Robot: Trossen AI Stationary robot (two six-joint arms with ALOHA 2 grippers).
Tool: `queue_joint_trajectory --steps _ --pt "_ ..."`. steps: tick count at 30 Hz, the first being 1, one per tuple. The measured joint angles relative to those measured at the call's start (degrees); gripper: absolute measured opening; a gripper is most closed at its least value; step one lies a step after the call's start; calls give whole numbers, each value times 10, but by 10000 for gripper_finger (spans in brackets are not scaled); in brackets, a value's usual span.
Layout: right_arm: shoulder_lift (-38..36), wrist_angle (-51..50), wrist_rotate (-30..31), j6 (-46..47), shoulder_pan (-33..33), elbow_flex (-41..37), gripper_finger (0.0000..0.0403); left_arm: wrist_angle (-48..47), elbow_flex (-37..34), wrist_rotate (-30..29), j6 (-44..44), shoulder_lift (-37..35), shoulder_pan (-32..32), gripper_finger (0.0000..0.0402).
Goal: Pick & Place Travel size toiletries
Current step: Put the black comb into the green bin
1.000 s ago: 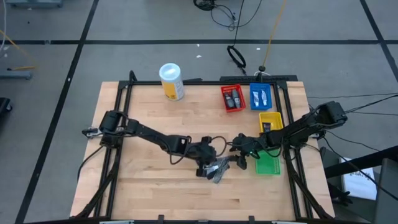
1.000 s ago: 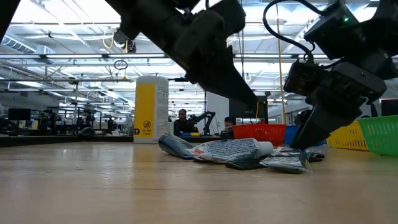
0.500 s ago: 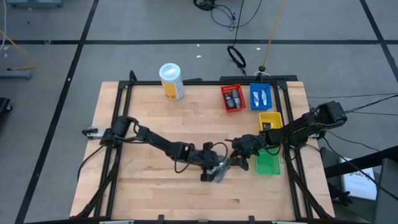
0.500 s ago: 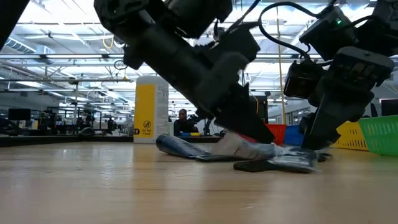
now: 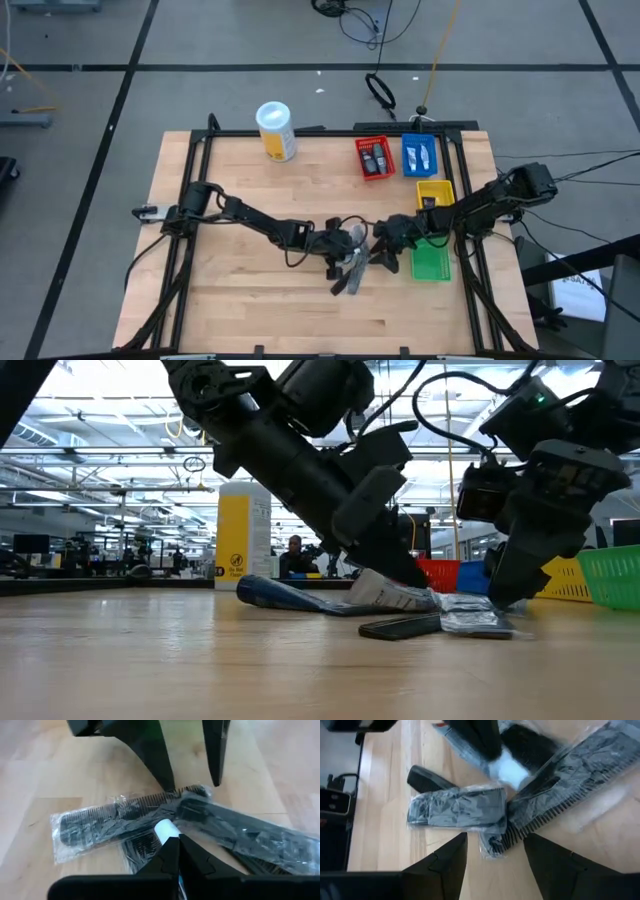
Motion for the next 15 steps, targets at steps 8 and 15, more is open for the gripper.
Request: queue_joint_trajectory --steps 8,15 --pt "0 5 7 37 -30 0 209 -238 -3 -104 -116 -87 5 6" --pt "-14 8 18 40 -68 -1 216 -205 -3 -115 -114 -93 5 6"
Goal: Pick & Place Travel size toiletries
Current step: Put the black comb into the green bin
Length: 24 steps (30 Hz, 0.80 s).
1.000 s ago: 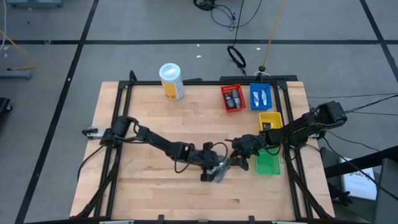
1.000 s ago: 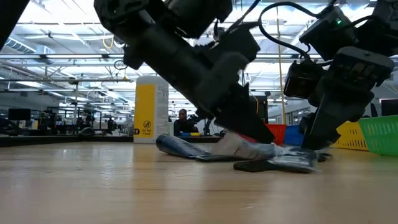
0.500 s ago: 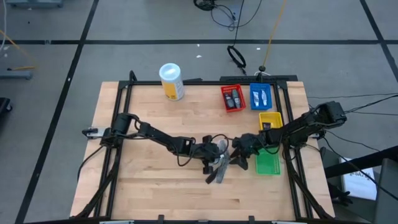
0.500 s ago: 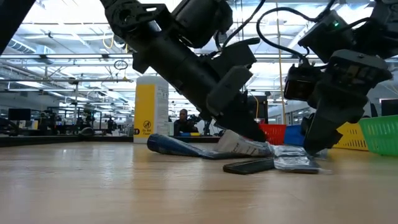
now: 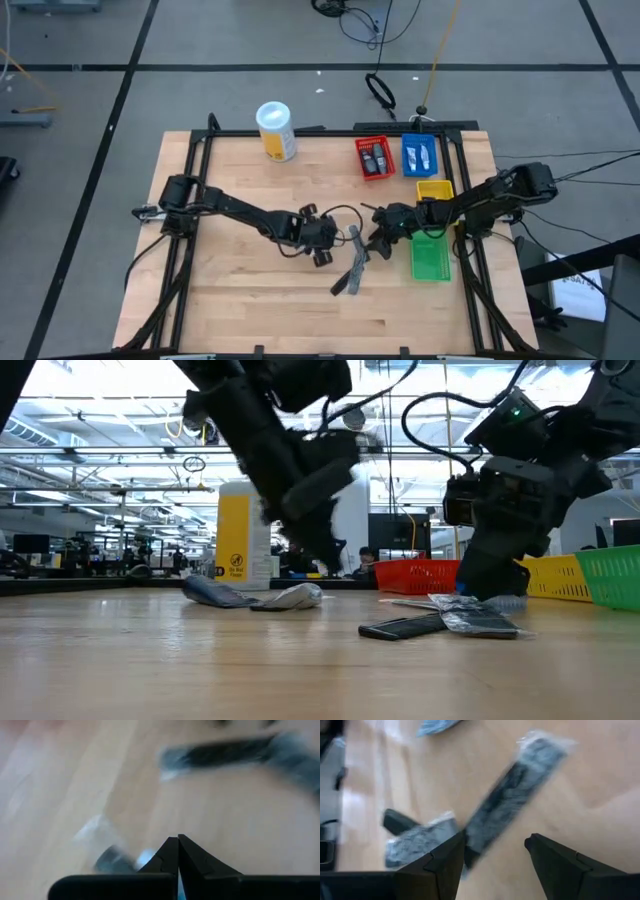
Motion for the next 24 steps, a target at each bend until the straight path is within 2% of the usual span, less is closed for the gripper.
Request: queue_joint_trajectory --steps 6,10,24 --pt "-20 -19 12 -1 -23 0 212 113 2 51 30 31 12 3" --pt "-12 -31 47 11 -23 0 218 152 2 81 33 64 23 2" --pt "47 29 25 66 -17 2 218 288 5 161 19 153 47 2"
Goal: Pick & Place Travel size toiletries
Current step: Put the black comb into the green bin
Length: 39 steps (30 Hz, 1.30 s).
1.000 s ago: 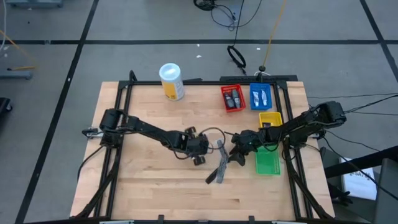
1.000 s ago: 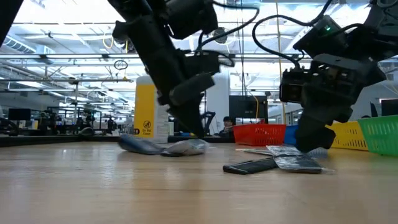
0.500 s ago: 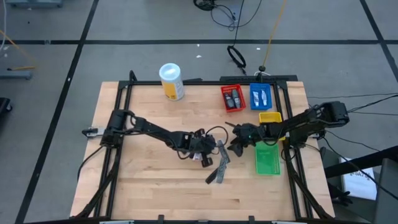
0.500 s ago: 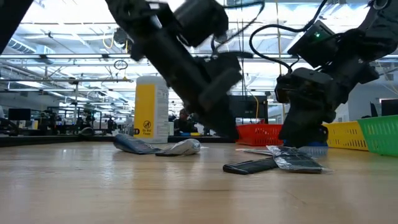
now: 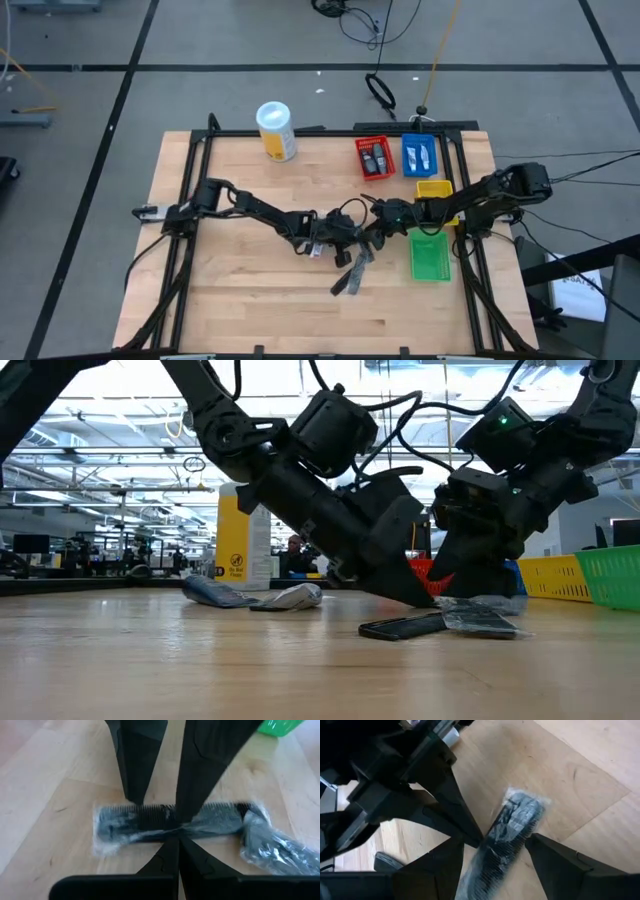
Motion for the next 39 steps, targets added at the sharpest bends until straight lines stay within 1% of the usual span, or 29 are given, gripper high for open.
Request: queue_joint_trajectory --steps 11,14,17,23,26,29,31,33,35,37,39 --pt "4 24 -38 -5 0 0 208 -5 -1 1 -4 2 8 5" --pt "5 48 -45 -7 0 -1 208 -5 -1 -3 -4 2 8 2" --pt "2 74 -61 -11 0 -3 208 -7 -1 -5 -4 2 8 7" --pt "-8 72 -82 -16 1 -2 208 -14 -2 -7 -5 2 8 2" --pt "-24 69 -90 -35 3 0 208 -15 -2 -8 -5 2 7 8" --pt "-51 55 -82 -60 4 9 208 -18 -2 -14 -6 1 4 12" --pt "-77 44 -73 -87 16 8 208 -22 -2 -16 -6 -4 3 13" --pt "-96 39 -48 -121 33 9 208 -41 -2 -26 -5 -17 2 12" --pt "-116 15 -8 -155 54 9 208 -74 -3 -51 -3 -34 2 5" --pt "-117 -8 23 -191 70 9 208 -125 -5 -92 10 -58 1 2" --pt "-109 -37 34 -217 83 9 208 -176 -6 -137 14 -85 -2 6"
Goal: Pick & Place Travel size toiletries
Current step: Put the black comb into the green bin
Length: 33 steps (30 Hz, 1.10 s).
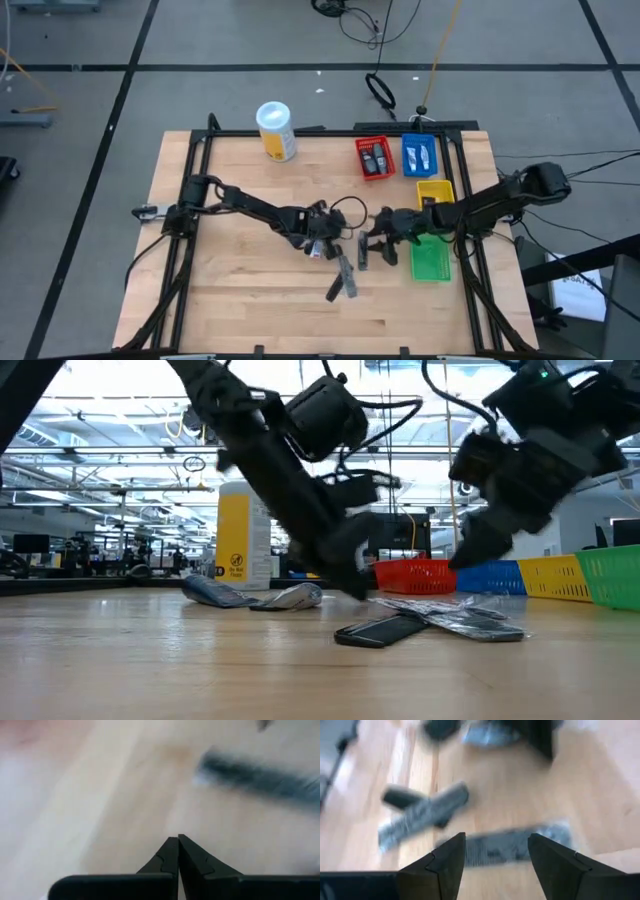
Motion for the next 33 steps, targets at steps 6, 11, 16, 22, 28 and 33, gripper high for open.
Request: queue_joint_trajectory --steps 6,11,16,22,28,33 --pt "80 6 -15 -67 50 17 208 -69 2 -19 28 -53 -15 12" --pt "166 36 94 -72 78 79 208 -94 0 -29 35 -68 -33 3" --pt "193 73 330 -55 82 112 208 -105 2 -32 32 -94 -51 13" --pt "142 17 179 -41 73 110 208 -92 2 70 41 -79 -62 4" --pt "150 -22 192 -4 94 111 208 -26 2 122 54 -23 -50 7" --pt "190 -6 178 0 94 110 208 18 4 110 41 7 -28 5"
